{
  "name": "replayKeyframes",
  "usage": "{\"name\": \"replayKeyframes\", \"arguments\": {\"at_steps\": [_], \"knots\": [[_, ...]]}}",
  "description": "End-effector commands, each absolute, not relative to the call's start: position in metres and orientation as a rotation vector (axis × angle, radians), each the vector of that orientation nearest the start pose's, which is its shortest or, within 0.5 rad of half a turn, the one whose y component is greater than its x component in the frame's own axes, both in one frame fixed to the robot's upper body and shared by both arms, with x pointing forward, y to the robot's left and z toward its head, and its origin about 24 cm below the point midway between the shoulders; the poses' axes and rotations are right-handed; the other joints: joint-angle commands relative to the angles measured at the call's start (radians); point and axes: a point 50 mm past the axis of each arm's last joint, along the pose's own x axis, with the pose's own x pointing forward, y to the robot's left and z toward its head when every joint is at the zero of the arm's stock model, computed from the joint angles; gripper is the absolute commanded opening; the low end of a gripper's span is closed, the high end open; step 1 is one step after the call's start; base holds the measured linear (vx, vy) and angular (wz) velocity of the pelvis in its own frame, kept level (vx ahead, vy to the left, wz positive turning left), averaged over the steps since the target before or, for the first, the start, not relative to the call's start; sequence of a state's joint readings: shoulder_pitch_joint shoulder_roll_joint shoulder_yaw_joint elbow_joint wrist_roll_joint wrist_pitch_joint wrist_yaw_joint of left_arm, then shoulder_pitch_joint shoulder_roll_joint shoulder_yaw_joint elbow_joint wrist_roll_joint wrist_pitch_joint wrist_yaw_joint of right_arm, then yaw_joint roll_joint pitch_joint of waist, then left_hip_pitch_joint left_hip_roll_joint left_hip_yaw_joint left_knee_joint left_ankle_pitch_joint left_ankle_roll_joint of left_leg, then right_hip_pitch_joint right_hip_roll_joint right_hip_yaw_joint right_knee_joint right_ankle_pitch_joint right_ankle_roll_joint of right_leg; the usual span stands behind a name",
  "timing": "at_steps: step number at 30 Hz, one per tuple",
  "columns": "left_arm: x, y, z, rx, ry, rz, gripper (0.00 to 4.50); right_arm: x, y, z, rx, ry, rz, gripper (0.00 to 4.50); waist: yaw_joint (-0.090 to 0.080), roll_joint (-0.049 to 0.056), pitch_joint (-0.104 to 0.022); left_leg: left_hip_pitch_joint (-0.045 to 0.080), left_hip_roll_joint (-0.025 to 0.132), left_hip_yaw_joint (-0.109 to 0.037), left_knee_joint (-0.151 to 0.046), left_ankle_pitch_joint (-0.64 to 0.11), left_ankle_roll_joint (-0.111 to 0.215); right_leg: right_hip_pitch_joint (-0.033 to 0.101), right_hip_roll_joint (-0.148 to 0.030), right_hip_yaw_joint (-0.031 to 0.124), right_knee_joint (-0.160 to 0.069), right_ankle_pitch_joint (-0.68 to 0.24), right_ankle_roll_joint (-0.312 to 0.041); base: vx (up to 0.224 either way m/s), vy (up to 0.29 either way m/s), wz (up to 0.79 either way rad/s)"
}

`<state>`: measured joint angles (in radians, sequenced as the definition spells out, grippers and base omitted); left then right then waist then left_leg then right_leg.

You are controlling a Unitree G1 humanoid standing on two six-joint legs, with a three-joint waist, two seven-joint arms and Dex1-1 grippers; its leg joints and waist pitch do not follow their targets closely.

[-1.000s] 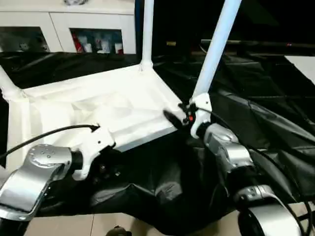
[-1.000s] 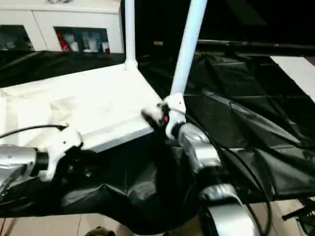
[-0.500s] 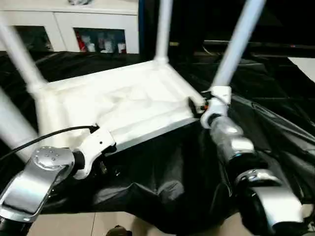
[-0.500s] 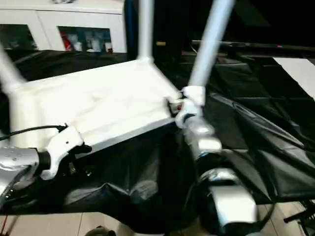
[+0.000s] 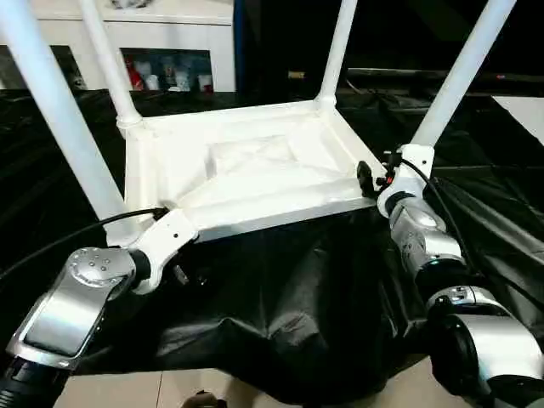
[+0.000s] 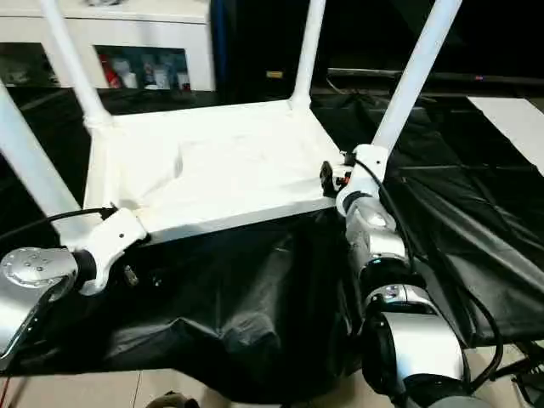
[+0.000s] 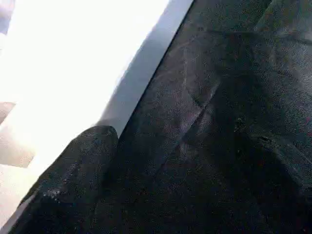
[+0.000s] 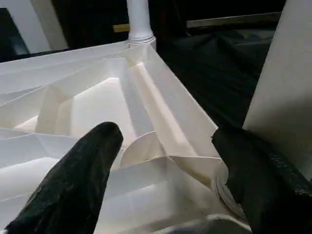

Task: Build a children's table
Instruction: Rotate leg to tighten, then rotate table base

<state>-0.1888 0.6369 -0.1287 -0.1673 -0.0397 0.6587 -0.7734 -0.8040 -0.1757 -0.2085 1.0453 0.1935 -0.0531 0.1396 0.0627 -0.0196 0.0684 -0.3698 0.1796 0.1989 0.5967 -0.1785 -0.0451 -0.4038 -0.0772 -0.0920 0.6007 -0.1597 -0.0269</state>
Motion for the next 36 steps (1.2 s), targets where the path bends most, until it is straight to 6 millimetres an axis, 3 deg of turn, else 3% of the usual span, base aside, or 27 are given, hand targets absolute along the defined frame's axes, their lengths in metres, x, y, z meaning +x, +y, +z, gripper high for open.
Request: {"name": "replayKeyframes", "arguments": {"at_steps": [1, 3, 7, 8, 10, 16, 18, 24, 26, 31, 32, 36], "knots": [[0.259, 0.209, 0.087, 0.435, 0.524, -0.729, 4.43, 0.384, -0.179, 0.073, 0.127, 0.136, 0.063, 3.69, -0.006, 0.014, -0.076, 0.016, 0.048, -0.026, -0.069, -0.247, -0.009, 0.043, -0.069, 0.057, -0.059, -0.247, -0.192, 0.000, 0.000, 0.00], [0.246, 0.217, 0.094, 0.362, 0.530, -0.782, 4.43, 0.380, -0.169, 0.071, 0.076, 0.131, 0.174, 3.69, -0.007, 0.017, -0.074, 0.015, 0.049, -0.028, -0.070, -0.259, -0.008, 0.044, -0.072, 0.057, -0.060, -0.267, -0.195, 0.000, 0.000, 0.00], [0.231, 0.233, 0.098, 0.328, 0.588, -0.791, 4.43, 0.374, -0.166, 0.068, 0.048, 0.127, 0.246, 3.69, -0.017, 0.015, -0.068, 0.015, 0.051, -0.031, -0.074, -0.292, -0.007, 0.041, -0.070, 0.058, -0.068, -0.334, -0.179, 0.000, 0.000, 0.00], [0.223, 0.243, 0.100, 0.316, 0.623, -0.779, 4.43, 0.371, -0.165, 0.066, 0.046, 0.127, 0.270, 3.69, -0.021, 0.007, -0.067, 0.019, 0.050, -0.028, -0.073, -0.307, -0.005, 0.036, -0.066, 0.058, -0.072, -0.360, -0.171, 0.000, 0.000, 0.00], [0.211, 0.262, 0.102, 0.307, 0.681, -0.738, 4.43, 0.363, -0.164, 0.062, 0.068, 0.127, 0.328, 3.69, -0.021, 0.011, -0.063, 0.017, 0.052, -0.032, -0.076, -0.317, -0.002, 0.037, -0.069, 0.060, -0.074, -0.386, -0.159, 0.000, 0.000, 0.00], [0.197, 0.308, 0.122, 0.325, 0.744, -0.585, 4.43, 0.336, -0.162, 0.052, 0.069, 0.155, 0.551, 3.69, -0.017, 0.015, -0.054, 0.031, 0.054, -0.037, -0.083, -0.393, -0.008, 0.023, -0.067, 0.061, -0.088, -0.476, -0.136, 0.000, 0.000, 0.00], [0.195, 0.335, 0.139, 0.376, 0.736, -0.465, 4.43, 0.322, -0.173, 0.040, 0.046, 0.217, 0.578, 3.69, -0.012, 0.016, -0.054, 0.032, 0.053, -0.038, -0.083, -0.405, -0.009, 0.024, -0.067, 0.062, -0.092, -0.489, -0.129, 0.000, 0.000, 0.00], [0.205, 0.349, 0.161, 0.336, 0.517, -0.382, 4.43, 0.313, -0.195, 0.024, 0.021, 0.315, 0.450, 3.69, -0.007, 0.017, -0.056, 0.040, 0.052, -0.040, -0.084, -0.427, -0.029, 0.021, -0.070, 0.062, -0.095, -0.478, -0.141, 0.000, 0.000, 0.00], [0.211, 0.347, 0.162, 0.296, 0.440, -0.376, 4.43, 0.313, -0.201, 0.021, 0.013, 0.336, 0.385, 3.69, -0.007, 0.018, -0.057, 0.038, 0.052, -0.042, -0.085, -0.434, -0.039, 0.025, -0.072, 0.060, -0.092, -0.471, -0.145, 0.000, 0.000, 0.00], [0.220, 0.336, 0.157, 0.192, 0.321, -0.398, 4.43, 0.316, -0.212, 0.018, 0.001, 0.364, 0.239, 3.69, -0.005, 0.018, -0.060, 0.038, 0.051, -0.039, -0.083, -0.405, -0.042, 0.027, -0.073, 0.062, -0.090, -0.440, -0.151, 0.000, 0.000, 0.00], [0.221, 0.335, 0.156, 0.181, 0.312, -0.402, 4.43, 0.317, -0.213, 0.018, 0.000, 0.365, 0.221, 3.69, -0.006, 0.017, -0.063, 0.033, 0.050, -0.038, -0.081, -0.387, -0.037, 0.031, -0.072, 0.062, -0.084, -0.409, -0.157, 0.000, 0.000, 0.00], [0.232, 0.316, 0.143, 0.135, 0.271, -0.421, 4.43, 0.324, -0.216, 0.024, -0.002, 0.339, 0.160, 3.69, -0.005, 0.012, -0.067, 0.031, 0.049, -0.035, -0.079, -0.353, -0.029, 0.034, -0.070, 0.061, -0.080, -0.365, -0.168, 0.000, 0.000, 0.00]]}}
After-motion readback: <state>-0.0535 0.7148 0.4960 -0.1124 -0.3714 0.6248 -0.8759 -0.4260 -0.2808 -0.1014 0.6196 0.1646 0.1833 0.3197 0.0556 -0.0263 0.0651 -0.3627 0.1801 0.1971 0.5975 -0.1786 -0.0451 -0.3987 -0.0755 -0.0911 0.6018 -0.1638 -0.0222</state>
